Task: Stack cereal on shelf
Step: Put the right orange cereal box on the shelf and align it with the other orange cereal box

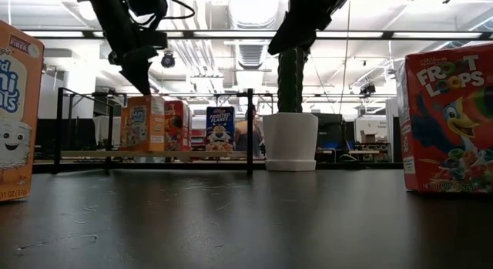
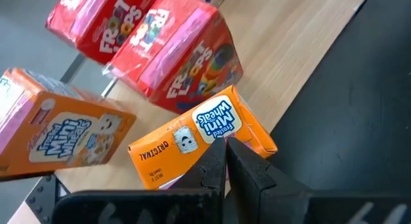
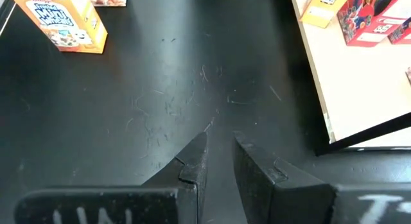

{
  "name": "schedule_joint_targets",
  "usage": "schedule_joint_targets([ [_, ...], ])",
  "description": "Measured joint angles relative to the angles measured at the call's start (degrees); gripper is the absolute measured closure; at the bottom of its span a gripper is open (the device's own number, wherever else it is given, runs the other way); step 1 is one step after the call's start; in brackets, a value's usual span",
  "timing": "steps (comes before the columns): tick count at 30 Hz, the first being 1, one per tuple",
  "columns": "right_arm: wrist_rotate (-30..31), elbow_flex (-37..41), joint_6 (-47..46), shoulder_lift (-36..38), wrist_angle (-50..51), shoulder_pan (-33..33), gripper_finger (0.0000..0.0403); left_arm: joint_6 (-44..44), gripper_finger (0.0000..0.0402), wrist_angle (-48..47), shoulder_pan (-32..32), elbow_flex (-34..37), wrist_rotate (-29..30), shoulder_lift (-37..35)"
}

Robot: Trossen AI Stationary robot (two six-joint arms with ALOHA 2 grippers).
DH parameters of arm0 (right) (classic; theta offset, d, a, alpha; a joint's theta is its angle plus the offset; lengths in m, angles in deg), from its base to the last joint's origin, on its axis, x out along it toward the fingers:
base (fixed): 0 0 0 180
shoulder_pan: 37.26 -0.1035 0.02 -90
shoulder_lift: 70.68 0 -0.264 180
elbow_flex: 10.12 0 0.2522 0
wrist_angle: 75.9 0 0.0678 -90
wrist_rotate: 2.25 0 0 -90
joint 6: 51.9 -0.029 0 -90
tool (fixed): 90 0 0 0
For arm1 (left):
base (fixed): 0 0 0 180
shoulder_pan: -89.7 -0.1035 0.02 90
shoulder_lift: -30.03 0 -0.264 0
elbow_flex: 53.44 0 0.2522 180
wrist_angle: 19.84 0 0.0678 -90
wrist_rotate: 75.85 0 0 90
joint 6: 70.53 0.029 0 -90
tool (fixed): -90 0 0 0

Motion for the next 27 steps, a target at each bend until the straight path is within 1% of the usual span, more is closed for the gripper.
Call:
schedule_joint_targets([
  [6, 0.0, 0.0, 0.1, 0.0, 0.0, 0.0, 0.0342, -1.3, 0.0401, -1.4, 0.0, 0.1, 0.4, -1.0],
  [11, 0.0, 0.0, 0.3, 0.0, 0.0, 0.0, 0.0342, -2.7, 0.0401, -3.6, -0.1, 0.1, 4.0, -1.1],
  [16, 0.0, 0.0, 0.3, 0.0, 0.0, 0.0, 0.0342, -3.0, 0.0401, -3.8, -0.1, 0.1, 5.0, -1.1],
  [20, 0.0, 0.0, 0.3, 0.0, 0.0, 0.0, 0.0342, -3.1, 0.0401, -4.5, -0.5, 0.2, 8.3, -1.1],
  [27, 0.0, 0.0, 0.3, -0.1, 0.0, 0.0, 0.0342, -3.6, 0.0401, -5.2, -2.6, 0.2, 8.6, -1.1],
])
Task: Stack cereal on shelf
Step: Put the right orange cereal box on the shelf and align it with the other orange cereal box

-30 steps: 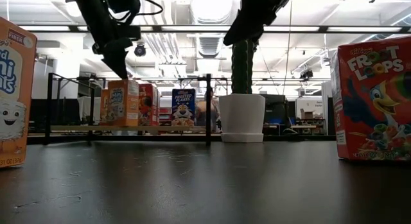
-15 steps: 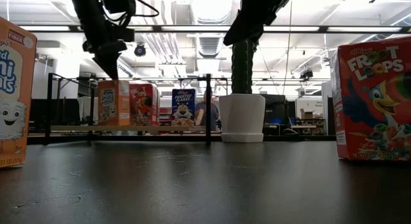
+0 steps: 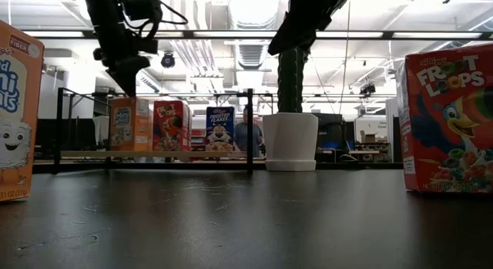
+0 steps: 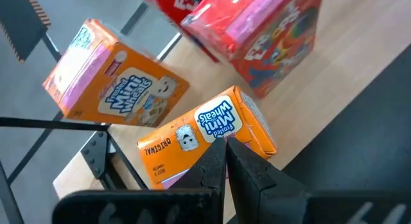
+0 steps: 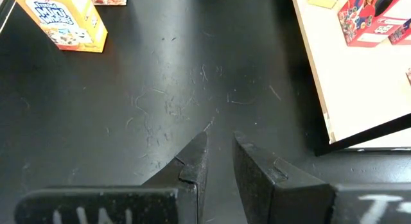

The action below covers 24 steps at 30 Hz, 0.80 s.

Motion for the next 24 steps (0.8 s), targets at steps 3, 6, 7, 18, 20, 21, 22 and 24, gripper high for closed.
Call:
schedule_joint_targets([
  [3, 0.0, 0.0, 0.0, 0.0, 0.0, 0.0, 0.0342, 0.2, 0.0401, 0.0, -1.2, 0.0, 1.0, 0.0],
  [6, 0.0, 0.0, 0.2, 0.0, 0.0, 0.0, 0.0342, 0.2, 0.0401, -0.2, -2.6, 0.0, 3.9, 0.0],
  [7, 0.0, 0.0, 0.2, 0.0, 0.0, 0.0, 0.0342, 0.0, 0.0401, -0.1, -3.2, 0.0, 4.2, 0.0],
  [18, 0.0, 0.0, 0.2, 0.0, 0.0, 0.0, 0.0342, 1.5, 0.0402, 5.7, -7.3, 0.0, 5.0, 0.0],
  [20, 0.0, 0.0, 0.2, 0.0, 0.0, 0.0, 0.0342, 1.5, 0.0401, 5.8, -7.4, 0.0, 5.0, 0.0],
  [21, 0.0, 0.0, 0.2, 0.0, 0.0, 0.0, 0.0342, 1.4, 0.0402, 5.8, -7.4, 0.0, 5.0, 0.0],
  [22, 0.0, 0.0, 0.2, 0.0, 0.0, 0.0, 0.0342, 1.4, 0.0402, 5.8, -7.4, 0.0, 5.0, 0.0],
  [24, 0.0, 0.0, 0.2, 0.0, 0.0, 0.0, 0.0342, 1.6, 0.0401, 5.9, -7.4, 0.0, 5.0, 0.0],
])
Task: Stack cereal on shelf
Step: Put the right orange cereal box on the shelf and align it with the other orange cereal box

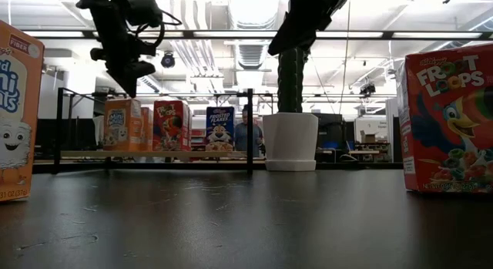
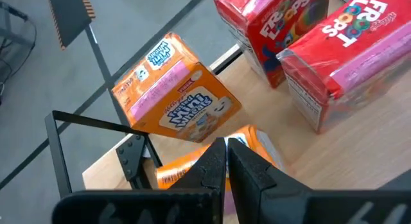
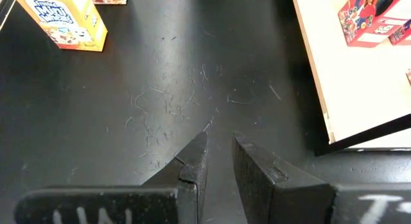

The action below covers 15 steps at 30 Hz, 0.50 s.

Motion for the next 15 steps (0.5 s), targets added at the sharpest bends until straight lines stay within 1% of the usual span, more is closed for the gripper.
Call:
schedule_joint_targets([
  [3, 0.0, 0.0, 0.0, 0.0, 0.0, 0.0, 0.0342, 1.0, 0.0402, 0.0, 0.5, 0.0, -0.2, -0.9],
  [5, 0.0, 0.0, 0.4, 0.0, 0.0, 0.0, 0.0342, 2.5, 0.0401, -0.1, 0.9, 0.0, -1.6, -2.0],
  [8, 0.0, 0.0, 0.4, 0.0, 0.0, 0.0, 0.0342, 6.3, 0.0402, -1.3, 1.6, 0.0, -7.4, -4.2],
  [12, 0.0, 0.0, 0.8, 0.0, 0.0, 0.0, 0.0342, 13.3, 0.0402, -7.1, 1.7, 0.0, -18.8, -6.1],
  [13, 0.0, 0.0, 0.9, 0.0, 0.0, 0.0, 0.0342, 14.3, 0.0402, -8.6, 1.7, 0.0, -20.5, -6.3],
  [15, 0.0, 0.0, 1.2, 0.0, 0.0, 0.0, 0.0342, 16.1, 0.0402, -11.0, 1.7, 0.0, -20.9, -6.4],
])
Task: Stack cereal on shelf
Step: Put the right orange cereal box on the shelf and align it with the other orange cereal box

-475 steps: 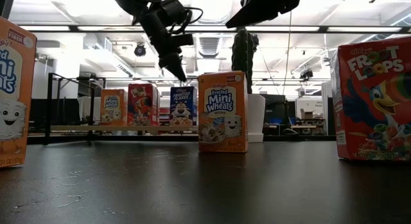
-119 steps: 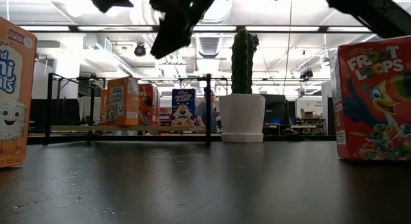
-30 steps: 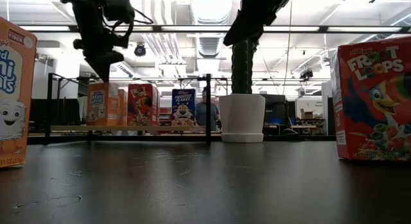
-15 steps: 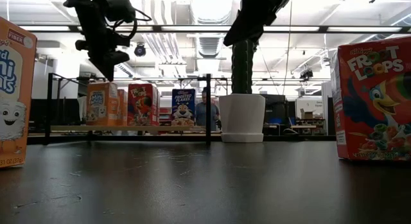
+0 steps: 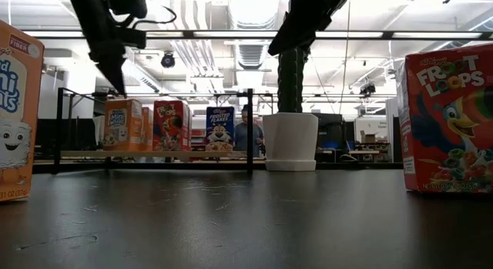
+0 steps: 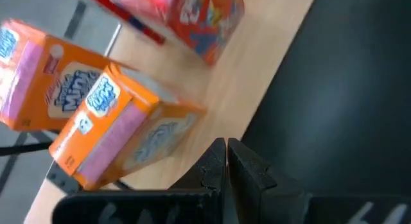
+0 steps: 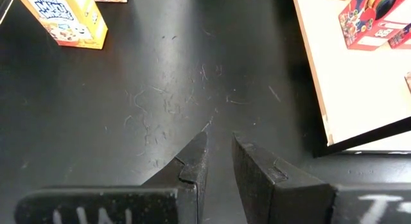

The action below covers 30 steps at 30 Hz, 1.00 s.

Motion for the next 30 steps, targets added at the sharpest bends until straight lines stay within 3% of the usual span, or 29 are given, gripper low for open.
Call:
schedule_joint_targets([
  [10, 0.0, 0.5, 1.4, 0.0, 0.0, 0.0, 0.0342, 3.0, 0.0402, 2.4, -0.1, 4.3, 12.4, 1.9],
  [30, 0.0, 0.7, 2.1, 0.0, 0.0, 0.0, 0.0342, 0.3, 0.0402, 9.7, -0.4, 4.3, 17.7, 7.8],
])
